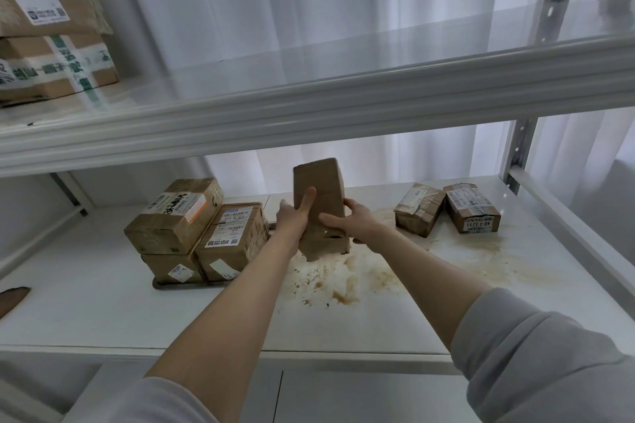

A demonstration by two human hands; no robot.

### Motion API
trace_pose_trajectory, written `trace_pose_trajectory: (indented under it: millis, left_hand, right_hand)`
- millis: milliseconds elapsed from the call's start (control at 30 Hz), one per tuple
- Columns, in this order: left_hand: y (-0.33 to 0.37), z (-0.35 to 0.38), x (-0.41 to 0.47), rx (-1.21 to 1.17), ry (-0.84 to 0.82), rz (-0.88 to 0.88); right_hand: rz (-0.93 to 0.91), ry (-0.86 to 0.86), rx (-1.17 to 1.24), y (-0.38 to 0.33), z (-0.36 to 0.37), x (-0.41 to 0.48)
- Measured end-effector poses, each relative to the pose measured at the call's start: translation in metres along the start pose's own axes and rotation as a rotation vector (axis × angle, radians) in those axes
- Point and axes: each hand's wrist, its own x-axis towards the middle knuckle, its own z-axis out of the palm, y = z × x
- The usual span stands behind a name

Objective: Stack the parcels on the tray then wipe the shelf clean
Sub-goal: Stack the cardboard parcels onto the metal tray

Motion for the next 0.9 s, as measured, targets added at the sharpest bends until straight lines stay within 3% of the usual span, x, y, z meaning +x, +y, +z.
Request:
trace_pose_trajectory:
  millis: [167,300,400,500,667,900]
  left_hand:
    - [0.005,-0.007,0.002,-0.169,-0.044,0.008]
    - [-0.001,-0.013,0.007,-0.067,0.044,-0.08]
    - [-0.008,-0.018,0.006,-0.113,-0.073,-0.292]
    - [-0.01,-0.02,0.005,-0.171,-0.181,-0.32]
    - [0.0,-0.026,0.003,-0.22,-0.119,-0.177]
    - [0.007,-0.068,0.009,-0.038,0.116,0.001]
  right_hand:
    - [0.219,0.11,0.359,0.007,-0.008,0.009]
    - [0.264,0.098,0.533,0.006,-0.012,0.008]
    - [0.24,0.09,0.601,0.003,-0.011,0.008]
    - [0.224,0.066,0.666,0.002,-0.011,0.008]
    - [0.231,0.14,0.548,-0.003,-0.007,0.01]
    - [0.118,0.33,0.219,-0.011,0.034,0.031]
